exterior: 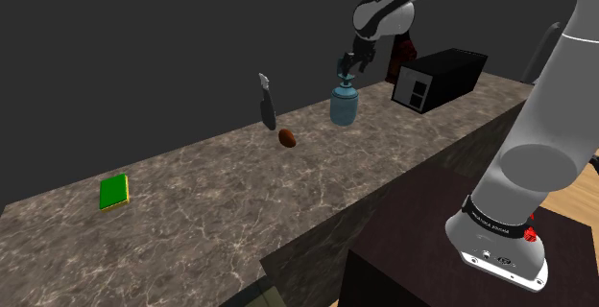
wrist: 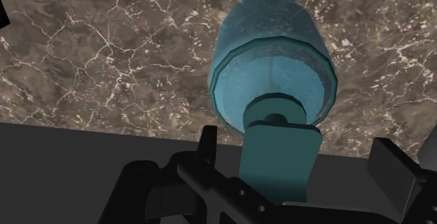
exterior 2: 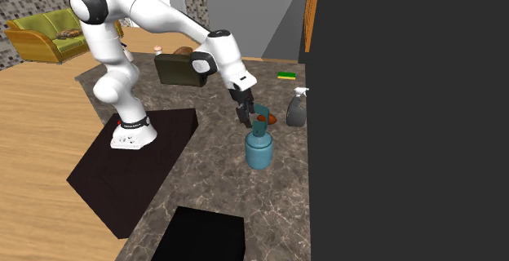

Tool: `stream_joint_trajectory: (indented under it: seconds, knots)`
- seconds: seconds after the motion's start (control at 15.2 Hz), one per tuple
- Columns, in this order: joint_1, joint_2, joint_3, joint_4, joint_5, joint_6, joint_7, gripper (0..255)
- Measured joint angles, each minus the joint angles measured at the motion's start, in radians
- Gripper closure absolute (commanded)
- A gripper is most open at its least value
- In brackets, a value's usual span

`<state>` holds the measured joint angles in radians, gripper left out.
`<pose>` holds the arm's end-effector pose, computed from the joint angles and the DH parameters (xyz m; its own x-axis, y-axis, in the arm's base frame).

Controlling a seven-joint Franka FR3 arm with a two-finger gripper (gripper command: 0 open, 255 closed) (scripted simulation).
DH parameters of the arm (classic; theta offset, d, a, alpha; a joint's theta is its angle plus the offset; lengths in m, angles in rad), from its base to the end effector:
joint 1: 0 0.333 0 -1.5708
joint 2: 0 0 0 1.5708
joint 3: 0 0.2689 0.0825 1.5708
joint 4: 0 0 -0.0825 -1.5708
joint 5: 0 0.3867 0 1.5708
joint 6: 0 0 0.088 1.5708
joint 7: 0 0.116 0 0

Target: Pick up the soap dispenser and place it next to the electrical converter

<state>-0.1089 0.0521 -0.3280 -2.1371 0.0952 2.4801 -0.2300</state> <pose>0.5230 -0.2433 0.3560 0.9213 -0.2545 0.2941 -0.2681 -0.9634 0.0063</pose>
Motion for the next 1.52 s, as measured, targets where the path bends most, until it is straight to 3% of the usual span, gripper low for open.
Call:
stream_joint_trajectory:
  seconds: [0.66,0.73,1.52]
  knots:
    - [-0.003,0.05,0.004,-0.002,0.033,0.049,-0.023,0]
    - [-0.004,0.05,0.004,-0.002,0.033,0.049,-0.023,255]
    - [-0.003,0.041,0.002,0.006,0.025,0.033,-0.018,255]
